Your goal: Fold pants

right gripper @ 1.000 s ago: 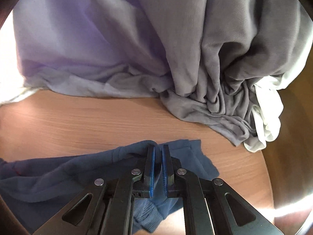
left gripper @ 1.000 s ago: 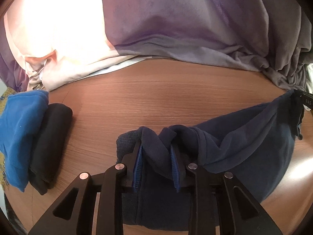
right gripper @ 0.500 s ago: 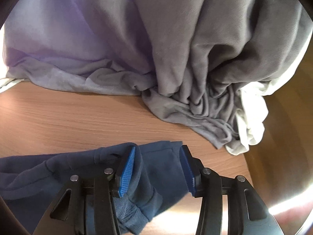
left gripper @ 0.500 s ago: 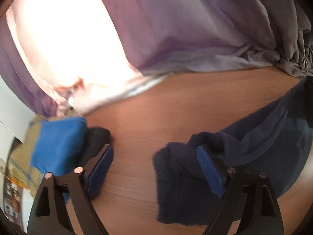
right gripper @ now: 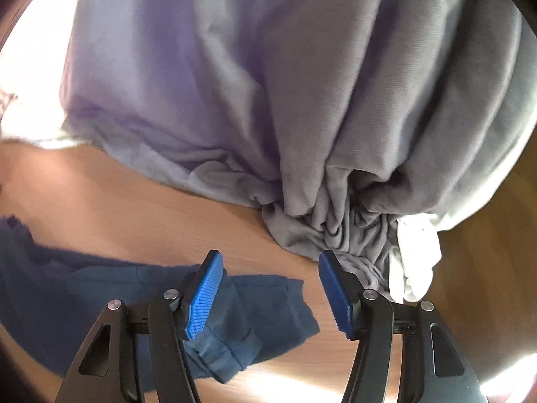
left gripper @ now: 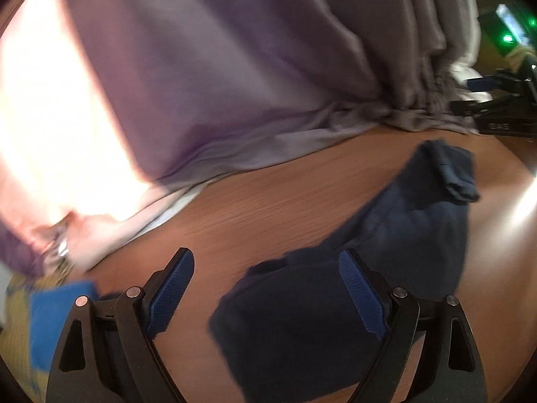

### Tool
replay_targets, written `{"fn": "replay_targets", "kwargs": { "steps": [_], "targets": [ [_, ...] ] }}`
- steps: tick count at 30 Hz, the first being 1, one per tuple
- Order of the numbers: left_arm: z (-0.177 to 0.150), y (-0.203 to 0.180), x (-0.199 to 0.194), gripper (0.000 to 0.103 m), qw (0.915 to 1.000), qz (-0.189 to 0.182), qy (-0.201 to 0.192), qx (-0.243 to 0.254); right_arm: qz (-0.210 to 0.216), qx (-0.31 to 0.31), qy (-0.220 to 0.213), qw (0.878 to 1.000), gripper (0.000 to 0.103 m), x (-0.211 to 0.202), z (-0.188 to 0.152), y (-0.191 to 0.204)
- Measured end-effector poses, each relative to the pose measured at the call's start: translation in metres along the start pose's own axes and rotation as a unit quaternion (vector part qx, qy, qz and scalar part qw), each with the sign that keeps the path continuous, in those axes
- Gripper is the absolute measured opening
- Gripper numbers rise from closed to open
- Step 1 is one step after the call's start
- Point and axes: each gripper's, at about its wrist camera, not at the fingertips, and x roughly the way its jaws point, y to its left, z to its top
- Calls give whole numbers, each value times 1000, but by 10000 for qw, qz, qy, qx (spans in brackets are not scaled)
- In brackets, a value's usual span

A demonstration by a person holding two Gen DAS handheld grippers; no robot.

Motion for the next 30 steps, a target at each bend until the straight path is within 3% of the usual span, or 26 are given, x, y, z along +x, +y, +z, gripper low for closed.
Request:
{"fn": "replay_targets", "kwargs": {
  "steps": [4,8,12,17,23,24,25,27,30],
  "targets": [
    [11,-9,13,80,9939,-1031,3,398,449,173,276,9985,59,8,-8,-2],
    [24,-18,37,64,9793,-1847,295,769,934,442,626,9927,59,21,-25,3],
    [35,-26,77,55,9578,-2590,920,839,1196,642,932,9864,59,31,-44,8],
    [38,-42,117,35,9405,-2836,1602,962,1337,767,1112,9818,59,37,-61,10],
    [36,-60,142,29,9308,-2777,2046,1209,1385,872,1202,9792,59,39,-70,7],
    [36,-62,145,26,9299,-2775,2092,1202,1392,897,1212,9787,59,40,-71,6],
    [35,-64,146,14,9286,-2796,2140,1174,1412,931,1214,9781,59,41,-71,5],
    [38,-65,141,8,9297,-2795,2117,1130,1427,981,1235,9771,59,44,-72,3],
    [52,-65,118,8,9420,-2634,1628,1294,1468,1050,1257,9755,59,45,-75,0]
  ]
}}
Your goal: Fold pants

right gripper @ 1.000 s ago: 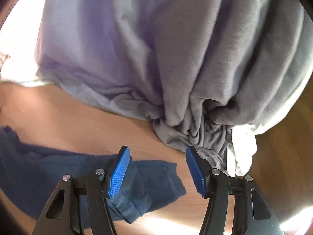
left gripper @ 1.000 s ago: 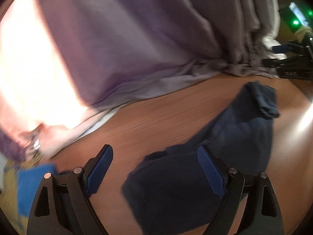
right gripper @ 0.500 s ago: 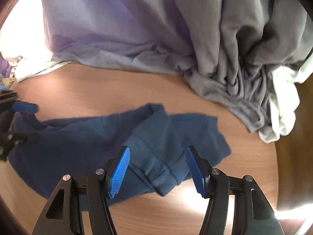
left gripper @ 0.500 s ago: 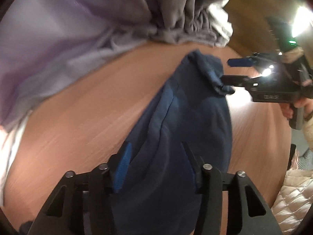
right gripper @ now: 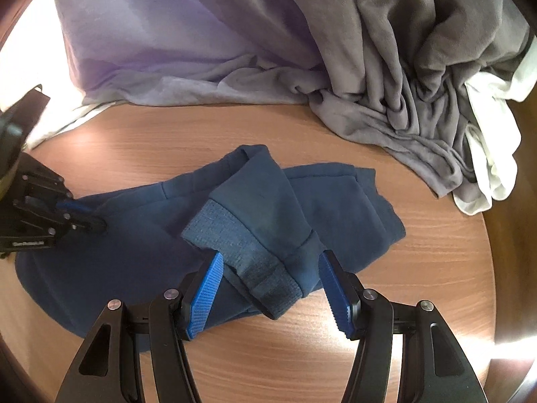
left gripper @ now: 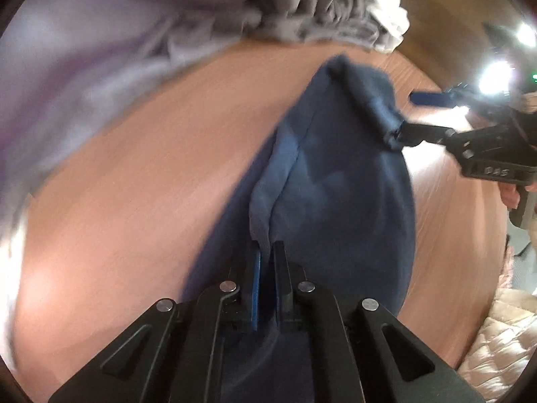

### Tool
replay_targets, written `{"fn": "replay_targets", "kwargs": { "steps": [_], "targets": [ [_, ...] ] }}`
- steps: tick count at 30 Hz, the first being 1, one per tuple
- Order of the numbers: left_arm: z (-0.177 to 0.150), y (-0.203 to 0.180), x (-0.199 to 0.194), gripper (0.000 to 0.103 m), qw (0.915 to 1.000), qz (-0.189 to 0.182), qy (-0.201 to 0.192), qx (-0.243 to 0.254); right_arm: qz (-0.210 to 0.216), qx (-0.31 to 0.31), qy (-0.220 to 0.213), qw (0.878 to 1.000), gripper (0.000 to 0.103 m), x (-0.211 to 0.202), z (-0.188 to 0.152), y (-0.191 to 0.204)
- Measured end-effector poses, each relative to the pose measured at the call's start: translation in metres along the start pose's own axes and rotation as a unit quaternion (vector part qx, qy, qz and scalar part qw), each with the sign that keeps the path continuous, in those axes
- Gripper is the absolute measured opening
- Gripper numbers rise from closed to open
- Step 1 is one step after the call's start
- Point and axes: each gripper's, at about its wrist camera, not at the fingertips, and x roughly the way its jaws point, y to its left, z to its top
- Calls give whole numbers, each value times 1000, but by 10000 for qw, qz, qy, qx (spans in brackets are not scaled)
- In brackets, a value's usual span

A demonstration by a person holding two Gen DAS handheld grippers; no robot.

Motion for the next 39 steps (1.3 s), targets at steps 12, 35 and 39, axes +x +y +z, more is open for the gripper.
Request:
{"fn": "replay_targets", "kwargs": {
  "steps": [12,35,39],
  "targets": [
    [13,9,30,9,9985,415,326,129,27,-67,-66,10000,59,-3,-2,1],
    [-48,-43,-17,44,9908,583,-757,-958,19,-317,-615,9976,16,5,7,3],
    [-38,-49,-16,43,9867,503,-968,-1202,-244,-2,-836,9962,10,-5,26,-22]
  ]
}}
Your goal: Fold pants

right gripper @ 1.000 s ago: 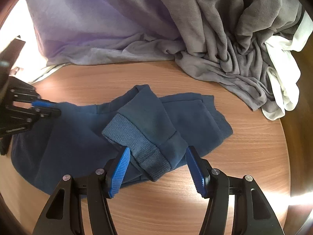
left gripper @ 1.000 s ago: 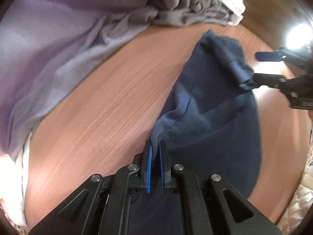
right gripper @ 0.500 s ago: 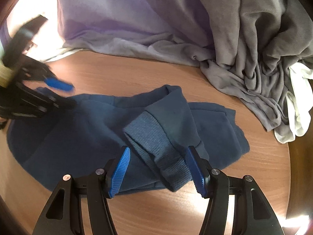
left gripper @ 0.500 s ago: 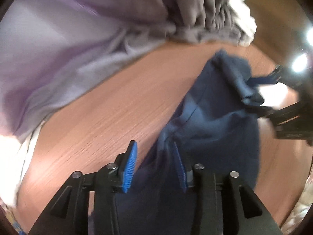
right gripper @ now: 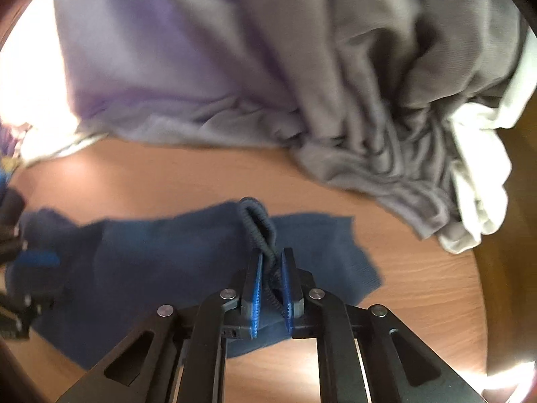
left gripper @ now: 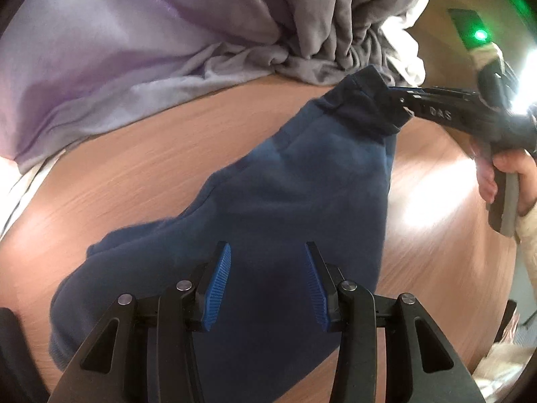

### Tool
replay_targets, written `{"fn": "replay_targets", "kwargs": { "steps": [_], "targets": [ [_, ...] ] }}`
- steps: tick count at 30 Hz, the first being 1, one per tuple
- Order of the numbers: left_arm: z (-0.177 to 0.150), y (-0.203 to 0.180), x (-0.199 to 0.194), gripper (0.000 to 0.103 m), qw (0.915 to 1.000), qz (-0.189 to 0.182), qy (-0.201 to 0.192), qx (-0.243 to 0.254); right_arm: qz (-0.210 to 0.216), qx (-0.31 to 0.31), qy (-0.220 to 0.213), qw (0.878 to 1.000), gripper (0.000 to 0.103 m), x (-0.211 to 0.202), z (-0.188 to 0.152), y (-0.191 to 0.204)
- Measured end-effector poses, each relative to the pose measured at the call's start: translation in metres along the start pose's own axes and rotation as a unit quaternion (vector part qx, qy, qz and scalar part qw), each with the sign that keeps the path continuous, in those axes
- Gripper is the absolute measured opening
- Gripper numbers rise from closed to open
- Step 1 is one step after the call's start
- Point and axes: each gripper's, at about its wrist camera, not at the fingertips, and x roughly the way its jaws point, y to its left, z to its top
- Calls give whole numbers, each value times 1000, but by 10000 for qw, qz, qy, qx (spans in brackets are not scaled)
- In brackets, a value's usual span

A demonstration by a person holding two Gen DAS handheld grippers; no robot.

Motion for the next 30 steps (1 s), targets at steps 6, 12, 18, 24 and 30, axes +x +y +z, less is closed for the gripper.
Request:
{"fn": "replay_targets", "kwargs": {
  "steps": [6,12,18,24,30],
  "targets": [
    [15,-32,5,43,9993,-29,-189,312,-373,465,105,9982,8,20,22,-43],
    [19,-53,12,44,9986,-5,-195,500,-737,730,286,9942,8,44,29,-75],
    [8,-57,-5,44,9980,171,-580,206,-486,983,-44,9940,35,23,20,-80],
    [-5,-74,-9,44,9951,479,-857,84,132,1321,-230,9909,35,1,-7,-77],
    [-12,-101,4,44,9928,781,-855,306,599,1363,-218,9886,35,-3,-24,-77]
  ]
}}
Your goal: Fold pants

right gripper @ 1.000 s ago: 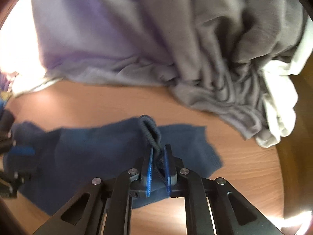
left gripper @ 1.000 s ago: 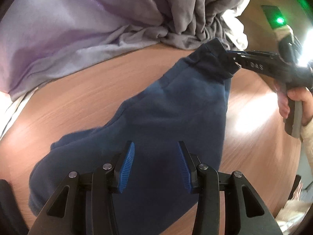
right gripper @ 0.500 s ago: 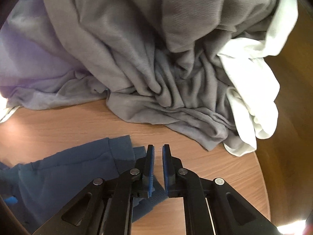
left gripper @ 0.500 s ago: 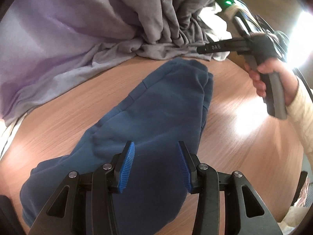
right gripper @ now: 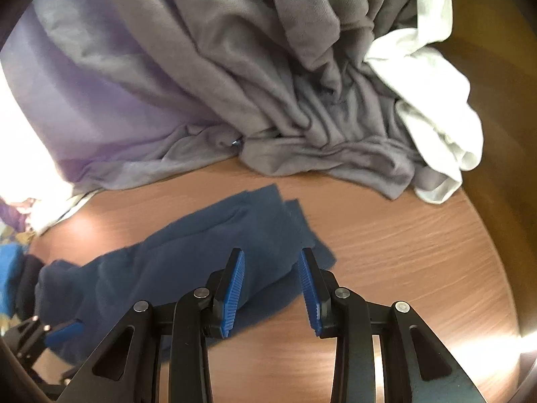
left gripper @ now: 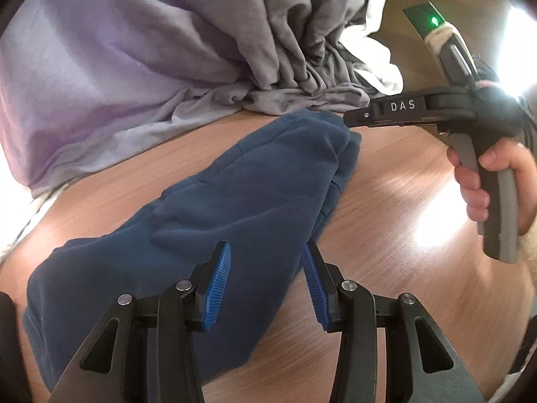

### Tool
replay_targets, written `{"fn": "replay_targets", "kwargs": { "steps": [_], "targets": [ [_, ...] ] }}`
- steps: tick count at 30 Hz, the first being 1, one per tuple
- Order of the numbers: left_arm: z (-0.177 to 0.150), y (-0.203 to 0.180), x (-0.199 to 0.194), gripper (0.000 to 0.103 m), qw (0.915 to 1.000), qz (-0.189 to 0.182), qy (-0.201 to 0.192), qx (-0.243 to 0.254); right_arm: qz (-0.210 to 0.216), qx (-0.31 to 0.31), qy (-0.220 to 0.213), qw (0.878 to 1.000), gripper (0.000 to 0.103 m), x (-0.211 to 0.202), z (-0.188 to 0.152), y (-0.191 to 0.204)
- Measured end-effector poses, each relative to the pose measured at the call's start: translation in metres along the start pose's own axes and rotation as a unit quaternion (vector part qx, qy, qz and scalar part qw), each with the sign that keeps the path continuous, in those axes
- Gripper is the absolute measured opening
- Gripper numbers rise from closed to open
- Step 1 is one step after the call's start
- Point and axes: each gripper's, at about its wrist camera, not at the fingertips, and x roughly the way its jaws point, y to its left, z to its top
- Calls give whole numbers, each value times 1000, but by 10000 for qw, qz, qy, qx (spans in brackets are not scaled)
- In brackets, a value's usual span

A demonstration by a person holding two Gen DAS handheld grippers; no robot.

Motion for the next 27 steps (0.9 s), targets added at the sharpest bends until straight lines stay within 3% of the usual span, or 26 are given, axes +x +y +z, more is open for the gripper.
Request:
{"fn": "replay_targets", "kwargs": {
  "steps": [6,17,22,27],
  "targets": [
    [2,-19,16,44,9992,222,13,328,366,237,121,9990,35,5,-10,-9],
    [7,-38,44,44,9948,696,133,728,667,338,239,9969,35,12,-15,-16],
    [2,-46,48,44,9923,735,174,983,717,410,186,9964,35,18,-14,-18],
    [0,-38,53,38,9951,527,315,770,805,656,154,9945,35,29,-8,-26]
  ]
}}
